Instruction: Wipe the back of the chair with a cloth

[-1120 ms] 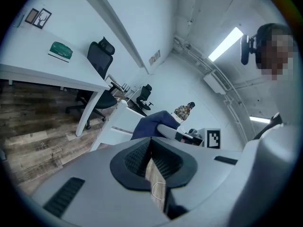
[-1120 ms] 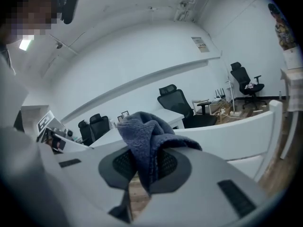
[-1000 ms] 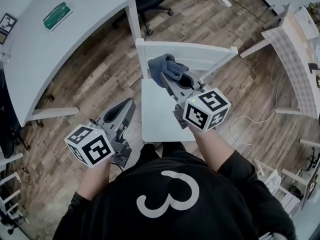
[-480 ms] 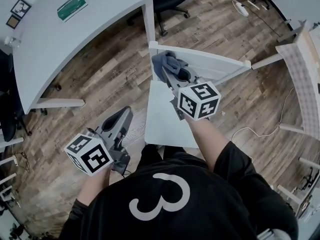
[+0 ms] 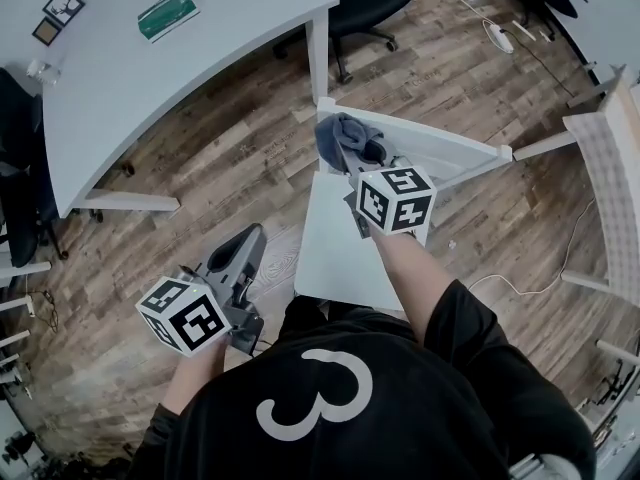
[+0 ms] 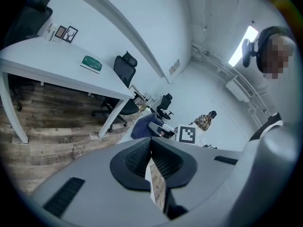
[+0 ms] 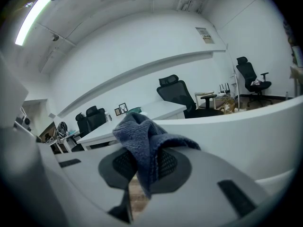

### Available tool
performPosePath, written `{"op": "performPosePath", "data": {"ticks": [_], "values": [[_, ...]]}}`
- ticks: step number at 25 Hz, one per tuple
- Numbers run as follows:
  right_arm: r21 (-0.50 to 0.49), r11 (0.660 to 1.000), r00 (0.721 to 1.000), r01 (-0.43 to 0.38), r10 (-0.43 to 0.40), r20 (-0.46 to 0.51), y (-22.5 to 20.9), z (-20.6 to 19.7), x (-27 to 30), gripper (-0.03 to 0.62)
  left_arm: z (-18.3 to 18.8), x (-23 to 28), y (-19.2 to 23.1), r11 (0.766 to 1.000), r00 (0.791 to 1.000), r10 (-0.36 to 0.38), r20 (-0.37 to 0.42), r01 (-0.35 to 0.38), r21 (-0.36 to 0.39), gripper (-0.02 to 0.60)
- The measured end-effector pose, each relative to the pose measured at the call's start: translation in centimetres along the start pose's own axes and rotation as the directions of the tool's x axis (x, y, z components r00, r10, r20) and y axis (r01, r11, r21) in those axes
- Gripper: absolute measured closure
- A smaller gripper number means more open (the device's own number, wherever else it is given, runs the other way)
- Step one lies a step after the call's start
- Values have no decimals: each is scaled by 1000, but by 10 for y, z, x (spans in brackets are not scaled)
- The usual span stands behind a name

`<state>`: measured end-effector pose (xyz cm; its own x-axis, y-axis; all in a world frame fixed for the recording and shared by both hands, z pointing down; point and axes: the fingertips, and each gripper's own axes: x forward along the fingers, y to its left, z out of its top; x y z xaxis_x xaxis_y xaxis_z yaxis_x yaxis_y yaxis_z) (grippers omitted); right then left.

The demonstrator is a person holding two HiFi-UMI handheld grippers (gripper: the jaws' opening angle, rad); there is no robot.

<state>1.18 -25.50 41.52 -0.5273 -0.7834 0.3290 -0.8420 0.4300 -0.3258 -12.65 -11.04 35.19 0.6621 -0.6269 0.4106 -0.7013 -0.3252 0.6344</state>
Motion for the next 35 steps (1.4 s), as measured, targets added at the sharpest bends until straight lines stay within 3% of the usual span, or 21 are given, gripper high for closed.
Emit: {"op": "performPosePath", "data": {"ticks": [7, 16, 35], "values": [[12, 1000, 1000, 28, -28, 5, -1, 0, 4, 546, -2, -6, 5, 999, 999, 42, 16, -41, -16, 568], [31, 999, 1000, -15, 15, -4, -6, 0, -1, 546, -9, -3, 2, 998, 997, 60, 40, -58, -29, 568], [90, 989, 993, 113, -115, 10, -90, -9, -78, 546, -36, 54, -43, 998, 998, -57, -13, 57, 4, 568]]}}
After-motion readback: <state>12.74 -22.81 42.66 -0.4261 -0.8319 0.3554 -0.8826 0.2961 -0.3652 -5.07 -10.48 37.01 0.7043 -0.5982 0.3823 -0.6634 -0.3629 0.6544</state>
